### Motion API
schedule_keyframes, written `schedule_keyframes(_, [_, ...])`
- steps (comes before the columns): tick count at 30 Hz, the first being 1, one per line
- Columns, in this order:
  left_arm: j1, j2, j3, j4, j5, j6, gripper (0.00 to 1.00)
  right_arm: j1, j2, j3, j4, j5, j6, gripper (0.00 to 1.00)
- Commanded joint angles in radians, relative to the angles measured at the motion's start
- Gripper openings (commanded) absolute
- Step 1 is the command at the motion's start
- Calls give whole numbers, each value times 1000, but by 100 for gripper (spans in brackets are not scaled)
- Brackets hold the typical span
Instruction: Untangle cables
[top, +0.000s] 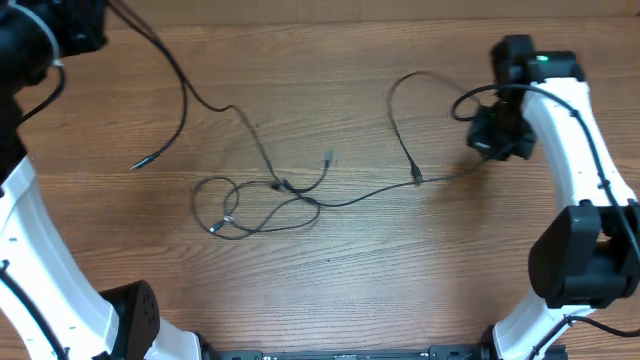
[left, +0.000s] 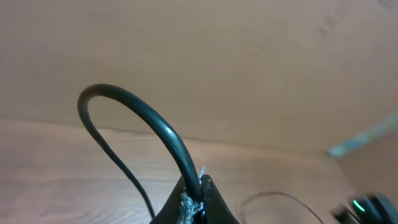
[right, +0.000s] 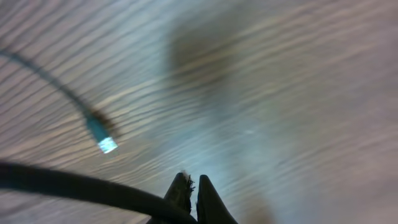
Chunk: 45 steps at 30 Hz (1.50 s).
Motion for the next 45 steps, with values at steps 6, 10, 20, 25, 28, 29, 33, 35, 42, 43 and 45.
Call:
schedule_keyframes(6, [4,3,20,-169,-459,-164,4,-64,-4,2,-13,23,11,4])
schedule_keyframes(10, [4,20,20,-265,-645,-211,4,-64,-4,2,-10,64,13,4])
schedule_keyframes(20, [6,55,18,-388,-1096,-357,4,-64,-4,2,-18,85,30,4])
schedule_keyframes(25, [29,64,4,-388,-1186,-388,4,-64,-4,2,-26,85,30,4])
schedule_keyframes(28, [39,68,-1,-388,-1094,-392,4,-64,-4,2,-26,84,30,4])
schedule_keyframes(29, [39,71,-2,-388,-1052,-381,4,-64,-4,2,-25,80,30,4])
schedule_keyframes(33, [39,102,-5,-388,-952,-262,4,-64,-4,2,-25,64,30,4])
schedule_keyframes(35, [39,121,-18,-388,-917,-223,4,-64,-4,2,-26,64,30,4])
schedule_keyframes(42, [39,159,-175,-388,-769,-155,4,-64,-4,2,-32,64,30,4])
schedule_keyframes(43, [39,159,-212,-388,-758,-150,4,-64,-4,2,-32,64,30,4])
schedule_keyframes(45, [39,159,-302,-388,-743,-139,4,-64,-4,2,-31,64,30,4])
